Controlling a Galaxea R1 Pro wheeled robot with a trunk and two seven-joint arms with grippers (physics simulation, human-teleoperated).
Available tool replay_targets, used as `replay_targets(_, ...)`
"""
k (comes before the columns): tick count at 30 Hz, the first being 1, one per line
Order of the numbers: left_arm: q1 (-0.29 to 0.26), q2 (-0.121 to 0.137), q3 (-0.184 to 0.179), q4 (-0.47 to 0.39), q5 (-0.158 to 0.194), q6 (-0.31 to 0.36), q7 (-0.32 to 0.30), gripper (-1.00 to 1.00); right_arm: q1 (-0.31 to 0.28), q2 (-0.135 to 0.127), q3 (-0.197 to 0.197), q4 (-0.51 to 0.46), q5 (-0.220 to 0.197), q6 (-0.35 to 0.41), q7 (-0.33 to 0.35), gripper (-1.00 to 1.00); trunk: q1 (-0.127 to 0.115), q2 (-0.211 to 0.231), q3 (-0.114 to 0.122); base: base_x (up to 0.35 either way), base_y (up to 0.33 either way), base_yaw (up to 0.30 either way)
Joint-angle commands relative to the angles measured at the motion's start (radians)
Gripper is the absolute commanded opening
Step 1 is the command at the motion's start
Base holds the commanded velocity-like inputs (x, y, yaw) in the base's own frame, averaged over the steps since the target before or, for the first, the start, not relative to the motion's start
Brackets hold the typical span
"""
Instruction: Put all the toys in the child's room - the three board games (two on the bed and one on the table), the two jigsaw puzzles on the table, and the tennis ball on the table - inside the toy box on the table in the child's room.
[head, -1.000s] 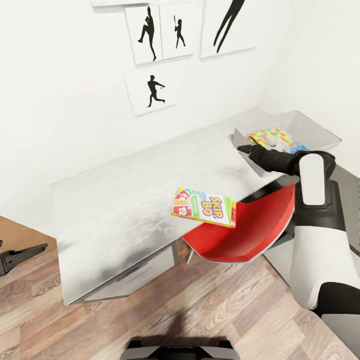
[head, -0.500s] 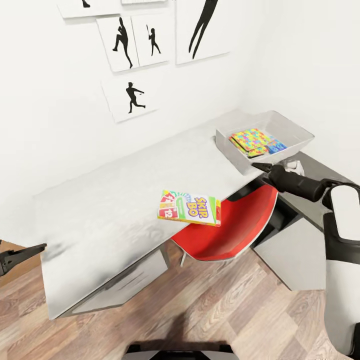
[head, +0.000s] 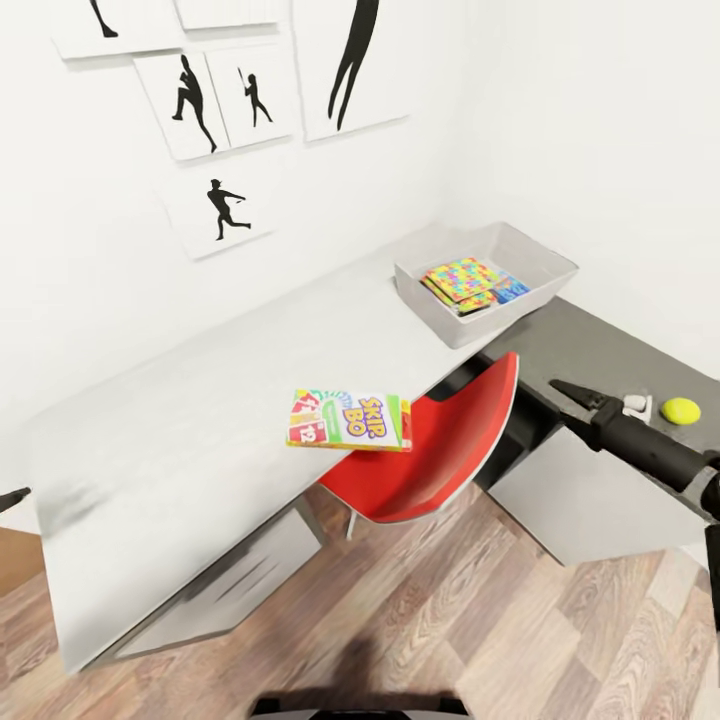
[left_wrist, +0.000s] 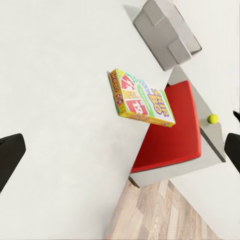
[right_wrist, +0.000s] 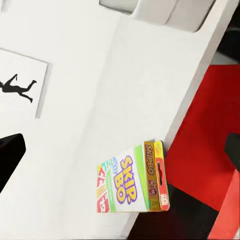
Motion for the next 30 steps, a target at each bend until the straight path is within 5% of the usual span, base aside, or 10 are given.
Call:
replay_targets(1,0.005,0.002,0.008,-0.001,0.015,0.011,-0.004,1.0,0.021,0.0,-0.008,0.0,0.01,0.005,0.033,1.0,0.001,-0.002,0.0,0.0,0.0,-0.197)
replay_targets(8,0.047,0.009,0.031,-0.016,0.102,0.011,-0.004,1.0,0.138,0.0,-0.03,0.0,0.012,-0.002,0.121,1.0,0.001,-0.002,0.01,0.0,0.0,-0.197)
replay_targets(19,0.074,0.011,0.034,-0.05,0.128,0.011,-0.004,1.0,0.294,0.004,-0.029,0.021,0.046,-0.157,0.152,1.0,0.001,-0.002,0.024,0.0,0.0,-0.196)
replay_targets(25,0.076,0.011,0.035,-0.053,0.13,0.011,-0.004,1.0,0.355,0.017,0.009,0.032,0.16,-0.257,0.214,1.0,0.001,-0.002,0.029,0.0,0.0,-0.112)
replay_targets(30,0.077,0.011,0.034,-0.054,0.131,0.011,-0.004,1.0,0.392,0.068,0.064,0.088,0.339,-0.387,0.311,1.0,0.001,-0.002,0.03,0.0,0.0,-0.031)
